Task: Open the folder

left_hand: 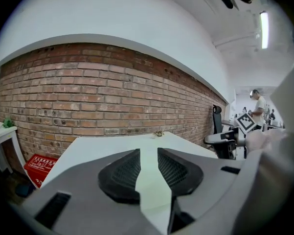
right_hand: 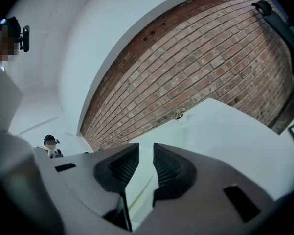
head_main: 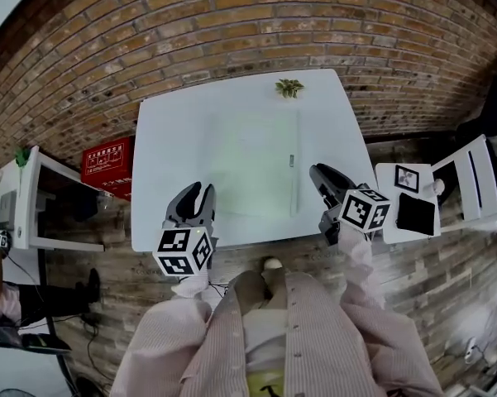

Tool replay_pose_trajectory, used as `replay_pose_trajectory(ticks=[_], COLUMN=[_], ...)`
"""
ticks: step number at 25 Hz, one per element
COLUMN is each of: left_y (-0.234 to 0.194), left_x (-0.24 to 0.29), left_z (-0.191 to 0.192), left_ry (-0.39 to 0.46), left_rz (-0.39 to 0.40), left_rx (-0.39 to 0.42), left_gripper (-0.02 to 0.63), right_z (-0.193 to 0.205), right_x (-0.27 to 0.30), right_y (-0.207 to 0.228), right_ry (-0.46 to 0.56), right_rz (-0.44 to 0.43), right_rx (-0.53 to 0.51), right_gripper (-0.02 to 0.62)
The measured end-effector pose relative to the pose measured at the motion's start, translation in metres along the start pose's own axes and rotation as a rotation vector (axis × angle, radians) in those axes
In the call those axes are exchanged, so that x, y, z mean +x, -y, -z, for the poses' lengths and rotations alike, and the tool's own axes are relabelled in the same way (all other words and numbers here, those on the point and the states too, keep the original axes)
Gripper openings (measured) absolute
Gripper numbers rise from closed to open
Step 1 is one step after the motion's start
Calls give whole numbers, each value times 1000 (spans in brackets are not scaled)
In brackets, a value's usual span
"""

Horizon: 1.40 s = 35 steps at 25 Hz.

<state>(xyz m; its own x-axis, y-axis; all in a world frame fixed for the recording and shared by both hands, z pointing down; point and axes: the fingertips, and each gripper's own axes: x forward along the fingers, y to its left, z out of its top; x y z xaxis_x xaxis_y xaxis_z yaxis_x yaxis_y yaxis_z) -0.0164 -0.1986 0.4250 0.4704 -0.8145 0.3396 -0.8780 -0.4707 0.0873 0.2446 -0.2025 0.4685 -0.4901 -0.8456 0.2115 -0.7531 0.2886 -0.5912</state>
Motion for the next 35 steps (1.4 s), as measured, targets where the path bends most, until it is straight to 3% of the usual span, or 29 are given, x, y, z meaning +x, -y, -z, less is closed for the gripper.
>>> replay_pose_trajectory(ticks=[7,14,24,29,35], left_y=[30,62,112,127,135], left_x=[26,42,44,40,41], left_z=[15,35,65,85,109], left_ry=[-95,-174,-271,-300,-332], left_rz=[123,280,486,565,583], left_rx=[127,220,566,684,923], left_gripper=[126,132,186,225,264], right_z=[18,43,54,54,54], right_x=[35,51,55,57,58], right_y=[23,37,49,49,48], right_ry=[-95,-121,-88,-88,-81], right_rz=[15,36,69,72,77], right_rx=[9,100,165,168,165], right_gripper=[87,87,87,87,87])
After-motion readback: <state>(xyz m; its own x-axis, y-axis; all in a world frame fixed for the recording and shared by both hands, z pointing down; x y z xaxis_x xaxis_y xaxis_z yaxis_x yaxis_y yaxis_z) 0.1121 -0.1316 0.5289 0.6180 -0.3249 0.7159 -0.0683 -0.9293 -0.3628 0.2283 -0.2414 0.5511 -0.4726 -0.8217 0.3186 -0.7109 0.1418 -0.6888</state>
